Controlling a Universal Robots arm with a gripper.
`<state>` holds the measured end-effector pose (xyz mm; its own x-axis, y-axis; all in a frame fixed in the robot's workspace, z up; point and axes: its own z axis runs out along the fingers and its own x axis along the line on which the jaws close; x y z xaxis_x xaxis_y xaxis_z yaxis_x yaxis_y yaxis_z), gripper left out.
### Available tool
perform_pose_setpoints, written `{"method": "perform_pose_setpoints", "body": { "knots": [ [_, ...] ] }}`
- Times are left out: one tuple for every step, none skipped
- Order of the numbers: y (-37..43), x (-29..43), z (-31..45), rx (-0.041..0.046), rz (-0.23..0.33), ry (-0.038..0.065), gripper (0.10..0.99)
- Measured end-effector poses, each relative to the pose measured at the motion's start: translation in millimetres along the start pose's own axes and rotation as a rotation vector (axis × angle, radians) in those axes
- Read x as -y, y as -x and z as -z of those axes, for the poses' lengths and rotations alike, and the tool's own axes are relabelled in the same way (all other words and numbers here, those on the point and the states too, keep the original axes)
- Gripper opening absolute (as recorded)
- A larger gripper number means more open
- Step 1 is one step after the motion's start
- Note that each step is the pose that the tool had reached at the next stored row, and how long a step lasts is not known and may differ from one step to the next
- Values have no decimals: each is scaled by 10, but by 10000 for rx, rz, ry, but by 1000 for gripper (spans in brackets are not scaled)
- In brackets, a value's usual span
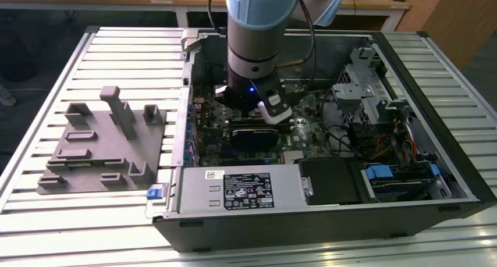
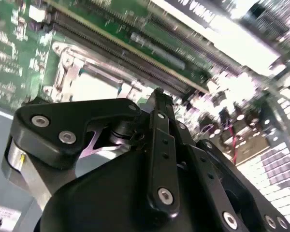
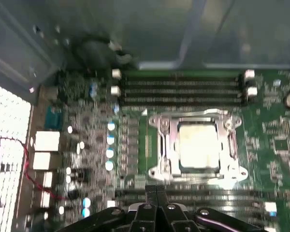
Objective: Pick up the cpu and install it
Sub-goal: 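Install the second cpu locking lever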
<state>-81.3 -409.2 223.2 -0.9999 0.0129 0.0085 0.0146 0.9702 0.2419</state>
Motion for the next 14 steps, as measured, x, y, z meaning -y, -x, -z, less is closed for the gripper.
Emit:
{"method": "perform_pose_setpoints", "body": {
  "knots": [
    [7,-3,-1,3,-9,-139,106],
    [19,-5,-1,6,-17,-271,106],
    [31,-9,-2,12,-25,-399,106],
    [42,-14,-4,16,-31,-519,106],
    [51,-23,-6,17,-35,-606,106],
    [59,-35,-8,18,-35,-664,106],
    [69,-45,-11,18,-34,-706,106],
    [92,-63,-15,20,-36,-806,106],
    [109,-76,-18,21,-37,-873,106],
    [122,-89,-21,22,-37,-917,106],
    [133,-104,-25,23,-39,-957,106],
    [146,-125,-32,24,-40,-993,106],
    [156,-146,-37,24,-39,-1026,106],
    [167,-167,-43,25,-39,-1058,106]
  ]
}}
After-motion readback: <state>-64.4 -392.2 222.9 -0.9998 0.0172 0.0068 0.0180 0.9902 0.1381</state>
